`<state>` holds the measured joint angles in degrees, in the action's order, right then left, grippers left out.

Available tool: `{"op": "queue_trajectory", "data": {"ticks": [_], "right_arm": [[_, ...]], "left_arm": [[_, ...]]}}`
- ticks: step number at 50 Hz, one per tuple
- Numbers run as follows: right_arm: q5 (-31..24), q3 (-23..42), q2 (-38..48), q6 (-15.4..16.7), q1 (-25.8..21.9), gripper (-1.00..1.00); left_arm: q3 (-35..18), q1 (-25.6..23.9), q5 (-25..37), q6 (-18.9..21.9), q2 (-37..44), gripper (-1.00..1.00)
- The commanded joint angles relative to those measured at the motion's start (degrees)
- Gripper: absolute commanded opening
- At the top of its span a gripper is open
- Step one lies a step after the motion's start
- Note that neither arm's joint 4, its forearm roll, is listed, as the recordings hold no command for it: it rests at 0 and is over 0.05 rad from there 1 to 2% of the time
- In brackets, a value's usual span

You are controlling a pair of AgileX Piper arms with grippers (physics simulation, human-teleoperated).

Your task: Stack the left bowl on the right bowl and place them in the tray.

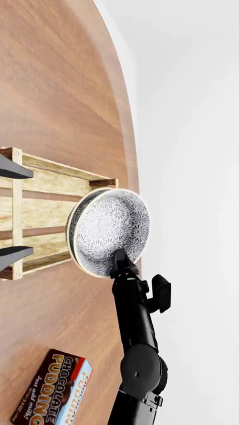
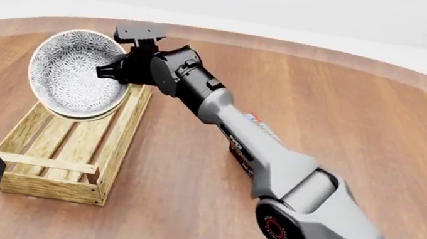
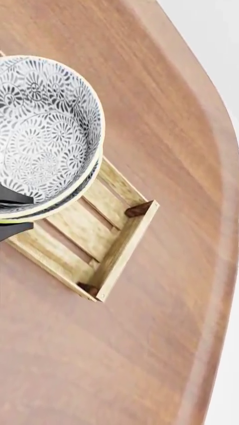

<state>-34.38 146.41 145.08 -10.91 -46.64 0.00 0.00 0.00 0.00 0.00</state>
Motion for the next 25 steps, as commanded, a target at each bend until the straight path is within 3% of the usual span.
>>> {"op": "queue_trajectory", "data": {"ticks": [1, 14, 25], "right_arm": [[1.03, -0.02, 0.31, -0.79, -0.58, -1.0], [2.49, -1.57, 0.68, -1.6, -1.43, -1.0], [0.65, 2.59, 3.76, -1.32, -1.8, -1.0]], "left_arm": [[0.0, 0.0, 0.0, 0.0, 0.0, 1.0], [0.0, 0.0, 0.0, 0.0, 0.0, 1.0], [0.0, 0.0, 0.0, 0.0, 0.0, 1.0]]}}
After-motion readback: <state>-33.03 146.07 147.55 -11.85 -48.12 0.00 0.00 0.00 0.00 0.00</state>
